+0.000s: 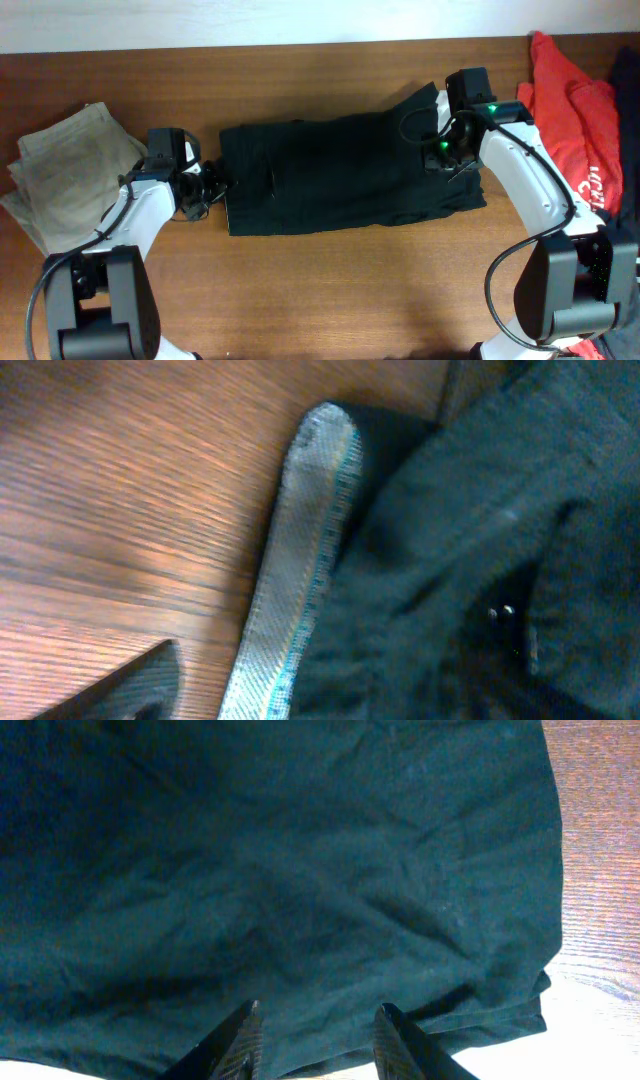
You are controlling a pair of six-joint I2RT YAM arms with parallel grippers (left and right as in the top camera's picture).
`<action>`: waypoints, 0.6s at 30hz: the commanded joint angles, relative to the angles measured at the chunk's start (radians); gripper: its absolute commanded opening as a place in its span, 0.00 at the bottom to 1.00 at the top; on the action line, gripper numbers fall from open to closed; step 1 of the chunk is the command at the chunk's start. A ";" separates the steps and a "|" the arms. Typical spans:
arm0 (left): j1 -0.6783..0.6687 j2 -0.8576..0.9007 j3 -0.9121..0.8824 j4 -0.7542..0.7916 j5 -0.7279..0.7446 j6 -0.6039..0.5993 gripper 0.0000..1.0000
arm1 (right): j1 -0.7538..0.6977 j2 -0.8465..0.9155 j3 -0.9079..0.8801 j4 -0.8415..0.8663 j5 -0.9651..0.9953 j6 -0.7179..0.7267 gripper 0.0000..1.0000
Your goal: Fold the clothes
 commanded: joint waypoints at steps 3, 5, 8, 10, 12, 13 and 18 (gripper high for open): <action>0.000 0.126 -0.006 0.043 -0.042 -0.059 0.97 | 0.010 -0.014 0.007 -0.003 -0.021 -0.003 0.41; -0.006 0.181 -0.006 0.055 0.047 -0.058 0.93 | 0.010 -0.014 0.007 -0.003 -0.021 -0.003 0.41; -0.047 0.240 -0.006 0.065 0.137 -0.055 0.54 | 0.010 -0.014 0.007 -0.002 -0.020 -0.003 0.41; -0.074 0.245 -0.006 0.075 0.145 -0.050 0.20 | 0.010 -0.014 0.007 -0.003 -0.021 -0.003 0.41; -0.081 0.245 -0.006 0.082 0.144 -0.049 0.01 | 0.010 -0.014 0.007 -0.003 -0.021 -0.003 0.41; -0.076 0.242 -0.003 0.080 0.145 -0.030 0.00 | 0.010 -0.014 0.007 -0.003 -0.026 -0.003 0.41; -0.007 0.171 0.154 -0.258 0.140 0.116 0.00 | 0.021 -0.007 0.007 0.048 -0.234 -0.101 0.09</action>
